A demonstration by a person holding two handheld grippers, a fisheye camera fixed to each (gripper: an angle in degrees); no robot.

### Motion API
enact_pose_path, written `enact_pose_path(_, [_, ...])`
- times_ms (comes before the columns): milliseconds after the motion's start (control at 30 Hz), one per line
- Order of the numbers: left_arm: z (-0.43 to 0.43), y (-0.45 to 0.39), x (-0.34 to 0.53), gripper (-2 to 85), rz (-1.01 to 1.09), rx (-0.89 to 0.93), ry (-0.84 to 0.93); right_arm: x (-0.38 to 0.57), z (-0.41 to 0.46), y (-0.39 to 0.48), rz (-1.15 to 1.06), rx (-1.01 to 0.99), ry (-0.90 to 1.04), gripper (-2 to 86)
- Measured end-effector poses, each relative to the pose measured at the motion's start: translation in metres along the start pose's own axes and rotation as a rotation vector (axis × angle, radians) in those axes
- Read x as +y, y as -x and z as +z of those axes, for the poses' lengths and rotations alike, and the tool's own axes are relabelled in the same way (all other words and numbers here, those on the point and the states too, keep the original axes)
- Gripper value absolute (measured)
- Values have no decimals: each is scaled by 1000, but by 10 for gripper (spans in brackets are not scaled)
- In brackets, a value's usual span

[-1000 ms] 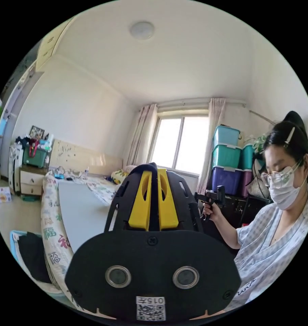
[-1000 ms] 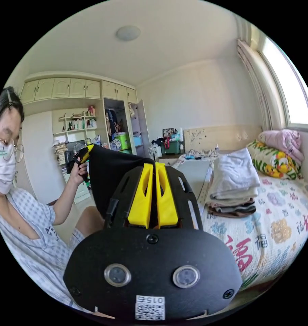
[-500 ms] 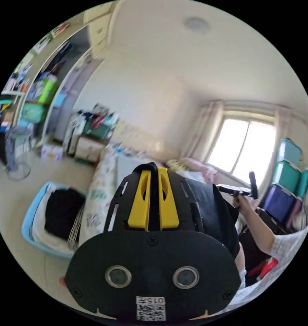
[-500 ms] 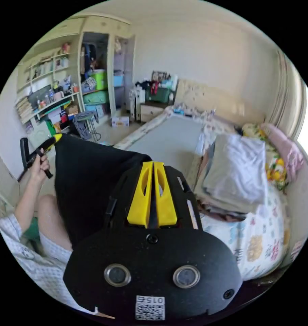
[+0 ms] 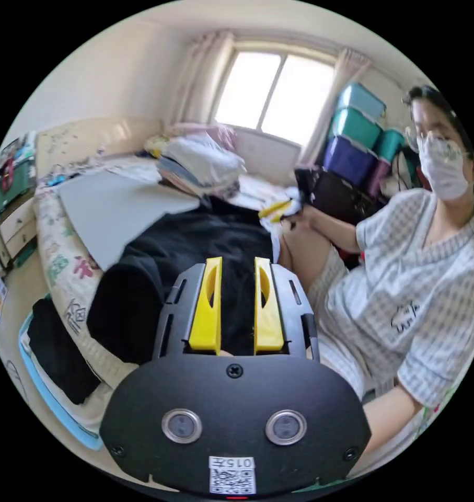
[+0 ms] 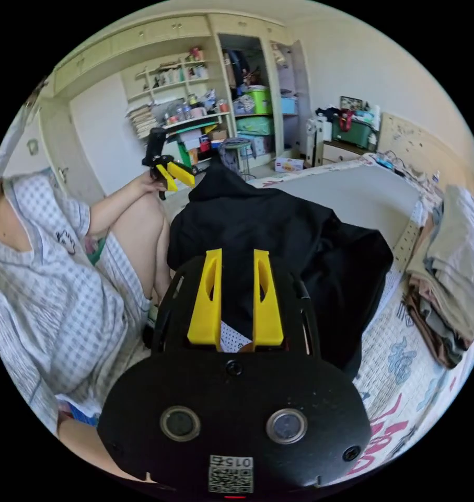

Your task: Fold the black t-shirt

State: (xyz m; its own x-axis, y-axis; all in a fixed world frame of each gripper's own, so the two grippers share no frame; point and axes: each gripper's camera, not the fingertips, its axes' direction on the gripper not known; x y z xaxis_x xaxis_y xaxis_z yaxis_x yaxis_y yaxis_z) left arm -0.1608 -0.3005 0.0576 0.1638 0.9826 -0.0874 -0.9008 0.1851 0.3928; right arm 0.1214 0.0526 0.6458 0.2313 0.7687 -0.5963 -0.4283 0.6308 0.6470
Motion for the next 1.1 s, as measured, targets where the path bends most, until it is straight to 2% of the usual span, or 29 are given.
enact_pose_path(100, [41, -5, 0, 123, 30, 150, 229, -7, 43, 8, -85, -61, 111, 111])
enact_pose_path(200, [62, -18, -2, 135, 57, 49, 333, -16, 66, 12, -127, -111, 196, 122])
enact_pose_path(467, [80, -49, -2, 81, 144, -186, 367, -8, 90, 51, -275, 116, 217, 96])
enact_pose_path(633, [79, -68, 9, 66, 192, -246, 327, -3, 86, 55, -263, 143, 221, 39])
enact_pose_path(700, [73, -68, 7, 41, 152, -225, 340, 1, 69, 48, -185, 107, 183, 6])
enact_pose_path(767, [60, -72, 7, 31, 139, -226, 296, 10, 42, 41, -108, 102, 71, -1])
enact_pose_path(900, [5, -92, 8, 20, 115, -338, -7, 42, -17, 27, 29, 128, -210, -8])
enact_pose_path(1000, [-14, -100, 5, 17, 81, -444, -129, 54, -20, 28, 46, 171, -237, -8])
enact_pose_path(1100, [-12, -100, -6, 16, 35, -521, -133, 59, -15, 28, 83, 258, -188, -7])
